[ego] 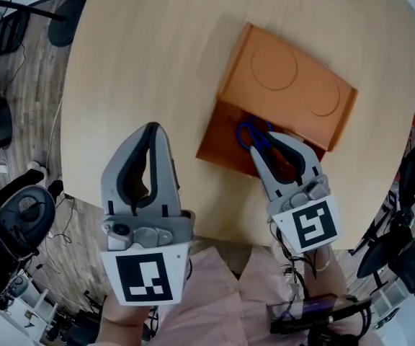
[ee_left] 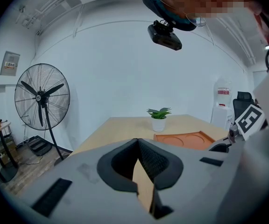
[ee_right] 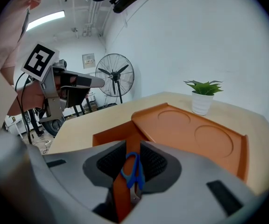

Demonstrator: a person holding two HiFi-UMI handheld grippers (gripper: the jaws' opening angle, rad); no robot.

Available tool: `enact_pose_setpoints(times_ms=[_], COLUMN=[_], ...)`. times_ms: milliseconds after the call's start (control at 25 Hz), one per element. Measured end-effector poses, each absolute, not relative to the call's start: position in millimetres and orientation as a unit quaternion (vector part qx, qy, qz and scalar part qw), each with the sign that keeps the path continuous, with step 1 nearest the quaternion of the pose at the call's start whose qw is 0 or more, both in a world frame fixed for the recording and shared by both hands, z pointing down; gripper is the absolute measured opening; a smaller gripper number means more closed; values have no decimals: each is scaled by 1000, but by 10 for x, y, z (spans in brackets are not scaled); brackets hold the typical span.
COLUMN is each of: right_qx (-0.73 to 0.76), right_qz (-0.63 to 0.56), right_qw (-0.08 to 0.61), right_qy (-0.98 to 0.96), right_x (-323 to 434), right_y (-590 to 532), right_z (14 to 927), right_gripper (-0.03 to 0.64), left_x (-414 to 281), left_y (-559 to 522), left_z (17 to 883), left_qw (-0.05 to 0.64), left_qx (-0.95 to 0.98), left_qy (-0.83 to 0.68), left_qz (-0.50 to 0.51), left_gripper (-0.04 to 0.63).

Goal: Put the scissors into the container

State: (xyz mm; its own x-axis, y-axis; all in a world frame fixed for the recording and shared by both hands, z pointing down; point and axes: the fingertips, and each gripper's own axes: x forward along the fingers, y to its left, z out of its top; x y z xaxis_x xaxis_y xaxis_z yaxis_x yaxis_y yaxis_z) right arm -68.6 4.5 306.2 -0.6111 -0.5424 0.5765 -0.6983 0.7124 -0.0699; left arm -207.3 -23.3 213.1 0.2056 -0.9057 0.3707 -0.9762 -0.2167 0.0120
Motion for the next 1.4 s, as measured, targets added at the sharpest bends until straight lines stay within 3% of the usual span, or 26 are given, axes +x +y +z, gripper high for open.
enact_pose_setpoints(times_ms=[440, 720, 1400], right_qx=[395, 444, 503], right_qz=[109, 54, -83], right_qw=[179, 105, 6], right_qy=[-894, -888, -860], right_x=[-493, -175, 452], right_y=[79, 397, 963], right_z=[2292, 1423, -70], right_gripper=[68, 2, 0], left_x=[-1761, -1263, -673], left_y=[1, 432, 1045], left_z=[1636, 1008, -230], left_qw=[82, 57, -50], left_qx=[781, 799, 807], left_qy=[-608, -595, -588], left_qz=[113, 64, -11], left_gripper=[5, 5, 5])
